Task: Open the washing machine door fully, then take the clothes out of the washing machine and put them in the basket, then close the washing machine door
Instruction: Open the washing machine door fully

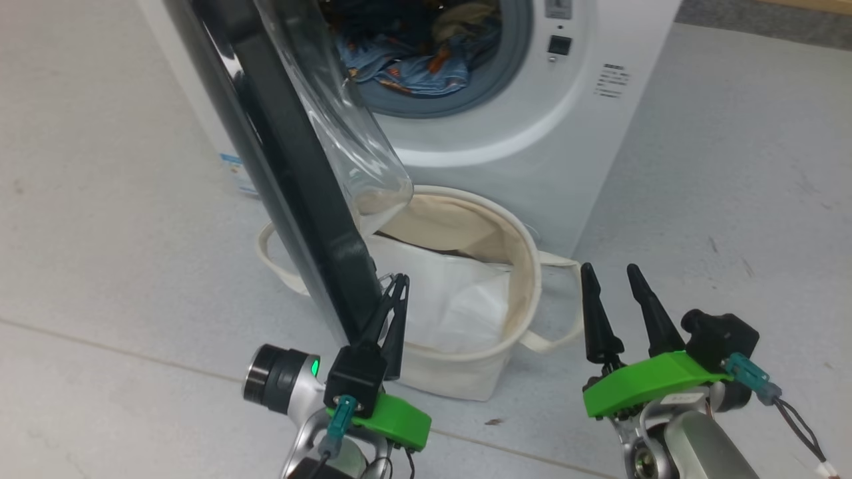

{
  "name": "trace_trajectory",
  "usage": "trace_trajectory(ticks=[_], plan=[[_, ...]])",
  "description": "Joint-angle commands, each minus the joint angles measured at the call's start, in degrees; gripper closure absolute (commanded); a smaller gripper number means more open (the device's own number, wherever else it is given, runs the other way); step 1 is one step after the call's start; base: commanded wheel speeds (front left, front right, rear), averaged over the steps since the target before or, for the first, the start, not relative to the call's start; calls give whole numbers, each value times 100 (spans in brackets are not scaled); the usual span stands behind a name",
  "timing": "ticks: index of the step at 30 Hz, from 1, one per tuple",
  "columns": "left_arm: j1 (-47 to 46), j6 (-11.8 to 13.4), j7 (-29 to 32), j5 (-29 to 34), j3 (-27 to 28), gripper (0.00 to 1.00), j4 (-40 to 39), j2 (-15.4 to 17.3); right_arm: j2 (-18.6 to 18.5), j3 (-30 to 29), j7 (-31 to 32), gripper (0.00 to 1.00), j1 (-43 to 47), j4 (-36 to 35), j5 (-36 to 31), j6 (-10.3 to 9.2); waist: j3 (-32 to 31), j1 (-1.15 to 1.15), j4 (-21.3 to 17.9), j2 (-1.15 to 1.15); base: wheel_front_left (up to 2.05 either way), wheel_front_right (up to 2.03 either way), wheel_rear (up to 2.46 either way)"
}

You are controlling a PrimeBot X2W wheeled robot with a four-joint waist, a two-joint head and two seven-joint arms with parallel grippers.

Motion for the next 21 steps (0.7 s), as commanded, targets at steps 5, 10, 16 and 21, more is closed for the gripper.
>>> trace_trajectory(ticks=[5, 10, 16, 21], plan=[[-29, 80, -26, -160, 204, 100, -269, 75, 58, 54, -71, 0, -144, -123, -121, 2, 14, 0, 533, 0, 0, 0, 0], [63, 138, -26, -195, 198, 100, -347, 72, 58, 10, -71, 0, -74, -64, -140, 2, -17, 0, 986, 0, 0, 0, 0], [185, 199, -26, -424, 561, 100, -401, 193, 58, 86, -71, 0, -17, -66, -121, 2, -109, 0, 1417, 0, 0, 0, 0], [217, 188, -27, -706, 1114, 100, -444, 505, 58, 122, -71, 0, 14, -26, -132, 2, -129, 0, 1527, 0, 0, 0, 0]])
